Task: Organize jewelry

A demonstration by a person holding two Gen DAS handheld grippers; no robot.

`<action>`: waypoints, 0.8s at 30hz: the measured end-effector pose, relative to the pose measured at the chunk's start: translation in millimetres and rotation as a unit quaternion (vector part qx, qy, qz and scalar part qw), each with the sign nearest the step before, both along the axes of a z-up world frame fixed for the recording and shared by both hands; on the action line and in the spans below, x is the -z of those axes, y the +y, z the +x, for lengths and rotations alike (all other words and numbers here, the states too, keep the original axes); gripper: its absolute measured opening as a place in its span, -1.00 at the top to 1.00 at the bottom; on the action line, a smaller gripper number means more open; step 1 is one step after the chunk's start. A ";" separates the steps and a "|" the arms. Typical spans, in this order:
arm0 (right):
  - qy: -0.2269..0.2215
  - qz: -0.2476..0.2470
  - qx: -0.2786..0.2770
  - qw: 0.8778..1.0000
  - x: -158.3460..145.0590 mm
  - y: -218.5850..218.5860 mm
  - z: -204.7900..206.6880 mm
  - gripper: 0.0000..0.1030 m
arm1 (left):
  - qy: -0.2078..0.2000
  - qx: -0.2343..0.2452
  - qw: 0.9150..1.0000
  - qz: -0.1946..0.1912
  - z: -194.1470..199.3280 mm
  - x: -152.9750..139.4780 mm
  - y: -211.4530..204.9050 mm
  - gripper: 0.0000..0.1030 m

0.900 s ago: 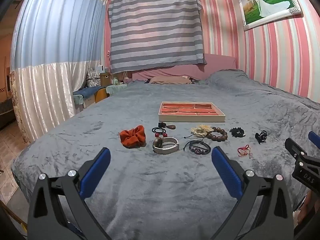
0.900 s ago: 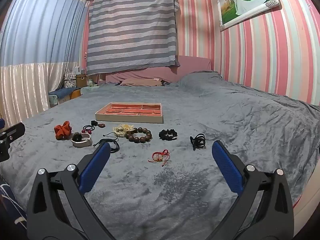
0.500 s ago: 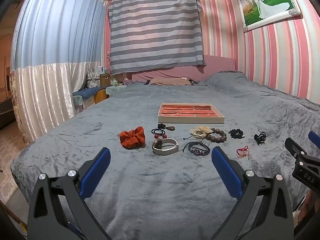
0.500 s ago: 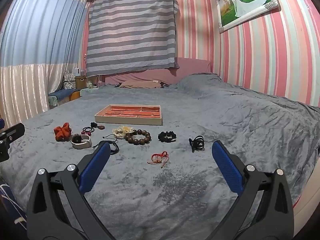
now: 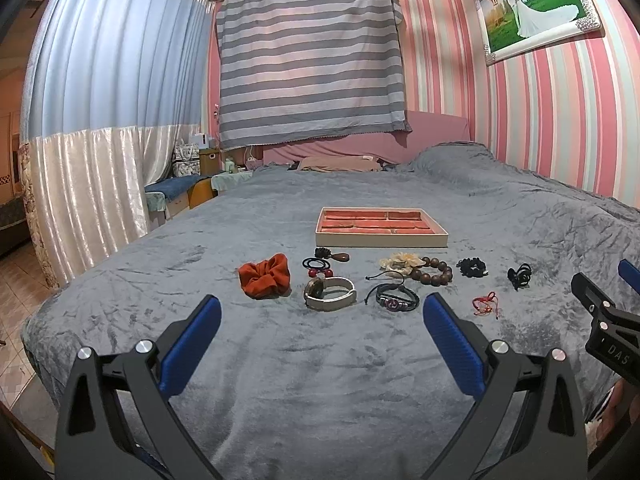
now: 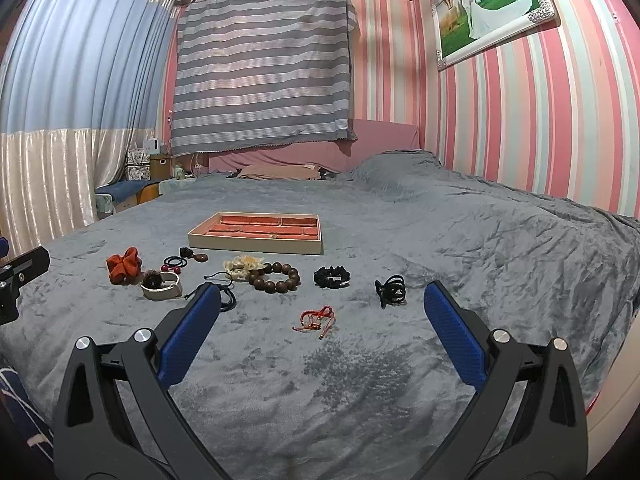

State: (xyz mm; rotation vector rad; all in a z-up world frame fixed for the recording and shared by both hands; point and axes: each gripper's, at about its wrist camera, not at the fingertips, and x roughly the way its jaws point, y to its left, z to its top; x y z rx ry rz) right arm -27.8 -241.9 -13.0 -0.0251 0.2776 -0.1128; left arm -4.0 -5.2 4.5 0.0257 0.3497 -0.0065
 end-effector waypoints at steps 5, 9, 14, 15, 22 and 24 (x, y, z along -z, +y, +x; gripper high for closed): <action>-0.001 -0.001 0.000 1.000 0.6 0.4 -0.4 -0.92 | 0.000 0.000 1.000 0.000 -0.2 0.6 -0.1 -0.92; -0.002 -0.001 0.001 1.000 0.6 0.0 -0.5 -0.92 | -0.001 0.001 1.000 0.001 -1.3 -2.1 -1.3 -0.92; -0.003 -0.003 0.000 1.000 -0.5 -0.5 -1.7 -0.92 | -0.002 0.001 1.000 0.000 -1.6 -1.7 -1.1 -0.92; -0.003 -0.003 0.000 1.000 -0.7 -0.6 -1.9 -0.92 | -0.002 0.001 1.000 0.001 -1.6 -1.7 -1.2 -0.92; -0.003 -0.004 0.001 1.000 -1.0 -1.3 -2.5 -0.92 | -0.002 0.001 1.000 0.000 -1.7 -2.7 -1.0 -0.92; -0.003 -0.004 0.000 1.000 -0.6 -1.3 -2.1 -0.92 | -0.002 0.001 1.000 0.000 -1.5 -3.5 -1.3 -0.92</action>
